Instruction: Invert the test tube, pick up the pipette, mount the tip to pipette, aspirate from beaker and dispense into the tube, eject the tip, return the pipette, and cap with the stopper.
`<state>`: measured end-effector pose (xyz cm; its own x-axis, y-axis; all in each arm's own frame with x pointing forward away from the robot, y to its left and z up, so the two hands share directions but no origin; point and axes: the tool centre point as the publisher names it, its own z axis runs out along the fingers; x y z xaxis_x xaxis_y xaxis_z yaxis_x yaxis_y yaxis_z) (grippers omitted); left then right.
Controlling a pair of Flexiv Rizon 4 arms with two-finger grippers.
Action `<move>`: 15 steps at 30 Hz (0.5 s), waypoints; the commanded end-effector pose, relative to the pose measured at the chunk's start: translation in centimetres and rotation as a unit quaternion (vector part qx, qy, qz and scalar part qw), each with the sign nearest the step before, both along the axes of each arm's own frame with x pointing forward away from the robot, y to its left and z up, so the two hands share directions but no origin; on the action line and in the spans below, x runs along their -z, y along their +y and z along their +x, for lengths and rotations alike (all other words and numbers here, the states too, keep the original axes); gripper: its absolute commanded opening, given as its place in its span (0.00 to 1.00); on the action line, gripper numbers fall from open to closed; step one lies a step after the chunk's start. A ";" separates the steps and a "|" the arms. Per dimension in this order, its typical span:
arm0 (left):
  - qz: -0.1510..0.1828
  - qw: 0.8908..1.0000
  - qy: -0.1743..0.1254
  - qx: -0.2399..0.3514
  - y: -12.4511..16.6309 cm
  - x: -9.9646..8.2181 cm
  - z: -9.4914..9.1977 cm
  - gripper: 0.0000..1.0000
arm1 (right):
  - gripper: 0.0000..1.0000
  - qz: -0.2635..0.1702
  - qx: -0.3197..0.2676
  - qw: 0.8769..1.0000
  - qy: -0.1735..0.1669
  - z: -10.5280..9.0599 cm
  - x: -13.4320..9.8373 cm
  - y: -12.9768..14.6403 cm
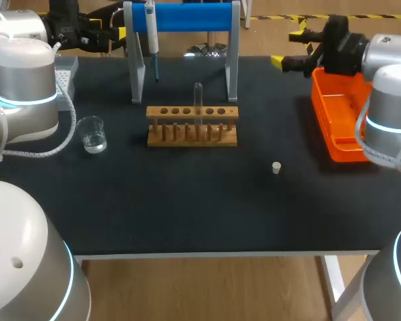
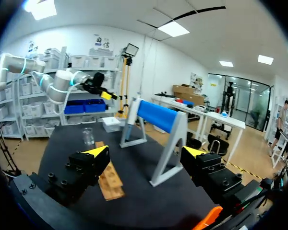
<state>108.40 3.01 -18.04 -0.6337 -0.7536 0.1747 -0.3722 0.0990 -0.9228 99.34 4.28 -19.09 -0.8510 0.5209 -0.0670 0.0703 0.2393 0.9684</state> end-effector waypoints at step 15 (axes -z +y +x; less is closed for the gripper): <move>-0.001 1.000 -0.001 0.000 0.0 0.1 0.0 1.00 | 1.00 0.029 -0.066 0.997 0.006 -7.2 4.5 6.0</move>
